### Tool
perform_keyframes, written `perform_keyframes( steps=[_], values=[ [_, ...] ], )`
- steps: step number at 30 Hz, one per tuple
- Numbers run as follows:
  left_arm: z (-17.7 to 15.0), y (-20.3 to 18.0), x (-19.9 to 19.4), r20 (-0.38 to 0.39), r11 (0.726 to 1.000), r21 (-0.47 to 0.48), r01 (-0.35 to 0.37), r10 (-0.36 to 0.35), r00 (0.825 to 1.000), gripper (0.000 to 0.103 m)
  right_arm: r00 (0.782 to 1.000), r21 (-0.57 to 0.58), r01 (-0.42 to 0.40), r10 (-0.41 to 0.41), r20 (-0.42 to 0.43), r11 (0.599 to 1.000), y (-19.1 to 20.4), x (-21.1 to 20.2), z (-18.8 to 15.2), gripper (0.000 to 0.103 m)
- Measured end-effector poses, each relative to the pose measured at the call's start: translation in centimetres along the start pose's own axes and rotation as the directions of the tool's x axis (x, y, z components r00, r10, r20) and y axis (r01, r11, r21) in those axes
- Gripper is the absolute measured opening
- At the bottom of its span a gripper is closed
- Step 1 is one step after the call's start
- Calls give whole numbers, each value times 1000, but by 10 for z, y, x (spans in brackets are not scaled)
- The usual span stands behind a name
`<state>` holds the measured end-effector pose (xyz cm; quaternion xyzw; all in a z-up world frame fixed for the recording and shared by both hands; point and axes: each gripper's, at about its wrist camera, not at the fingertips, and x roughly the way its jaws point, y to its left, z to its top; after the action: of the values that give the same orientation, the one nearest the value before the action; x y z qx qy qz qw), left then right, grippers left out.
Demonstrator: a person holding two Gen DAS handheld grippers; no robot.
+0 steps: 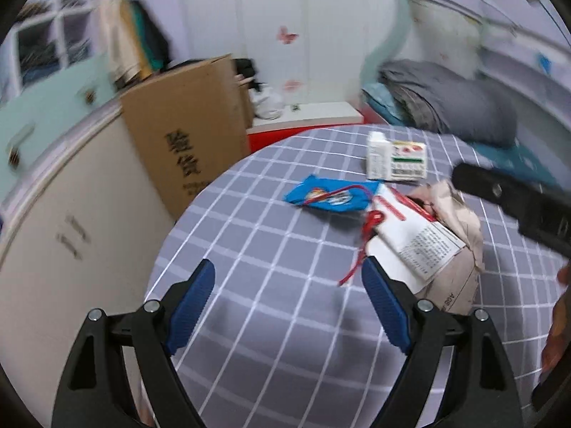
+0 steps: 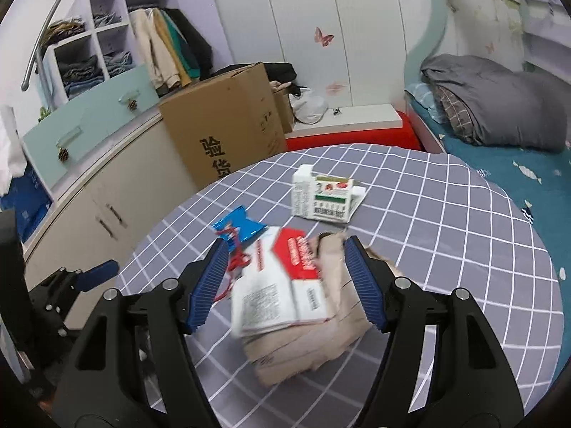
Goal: Collect trash
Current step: 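Grasp the blue snack wrapper with left tool while right tool grasps the white-red medicine box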
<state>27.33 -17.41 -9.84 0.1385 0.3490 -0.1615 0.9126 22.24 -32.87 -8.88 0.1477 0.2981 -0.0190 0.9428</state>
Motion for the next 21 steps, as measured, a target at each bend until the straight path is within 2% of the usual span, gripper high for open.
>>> perform_keyframes(
  steps=[4,16,17,19,21],
  values=[
    [9,-17,17,-7,996,58,64,-63,998,83,1000,-1,5,-5,-5,1000,-9,8,3,67],
    [36,-31,66,8,989,124,86,-88,996,82,1000,36,1,-1,-20,999,-33,26,8,67],
    [39,-28,69,6,989,113,95,-96,995,80,1000,37,-1,2,-20,999,-33,27,8,68],
    [42,-23,75,-8,986,99,137,-137,991,64,1000,40,-6,7,-24,999,-33,29,8,68],
    [43,-21,87,-62,985,80,150,-146,987,44,1000,35,-10,11,-29,999,-32,31,7,68]
  ],
)
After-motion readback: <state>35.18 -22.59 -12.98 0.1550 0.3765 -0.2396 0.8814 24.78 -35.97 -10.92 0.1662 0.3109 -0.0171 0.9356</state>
